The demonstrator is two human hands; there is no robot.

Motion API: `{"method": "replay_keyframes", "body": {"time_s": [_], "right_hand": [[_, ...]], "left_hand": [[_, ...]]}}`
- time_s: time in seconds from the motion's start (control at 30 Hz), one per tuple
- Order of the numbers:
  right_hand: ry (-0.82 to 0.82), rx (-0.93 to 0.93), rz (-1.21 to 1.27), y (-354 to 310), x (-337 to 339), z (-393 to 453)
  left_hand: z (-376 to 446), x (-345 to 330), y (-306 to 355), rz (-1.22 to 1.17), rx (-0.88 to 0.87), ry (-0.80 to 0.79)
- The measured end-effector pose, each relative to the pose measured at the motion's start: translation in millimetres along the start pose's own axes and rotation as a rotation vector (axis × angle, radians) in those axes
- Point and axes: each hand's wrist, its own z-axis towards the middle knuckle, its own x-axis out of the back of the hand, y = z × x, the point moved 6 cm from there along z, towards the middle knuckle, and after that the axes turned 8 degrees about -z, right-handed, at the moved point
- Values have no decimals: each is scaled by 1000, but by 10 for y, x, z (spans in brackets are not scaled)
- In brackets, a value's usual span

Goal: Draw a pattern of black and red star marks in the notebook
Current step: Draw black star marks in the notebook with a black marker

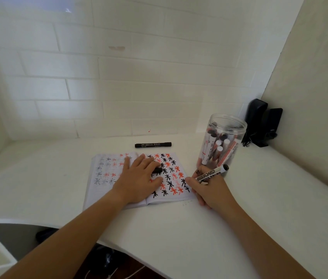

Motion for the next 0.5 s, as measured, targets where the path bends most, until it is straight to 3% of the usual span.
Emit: {"method": "replay_keyframes", "body": {"time_s": [0.5], "right_hand": [[51,-63,20,45,30,-3]], "left_hand": [[-5,14,9,2,-1,6]]}}
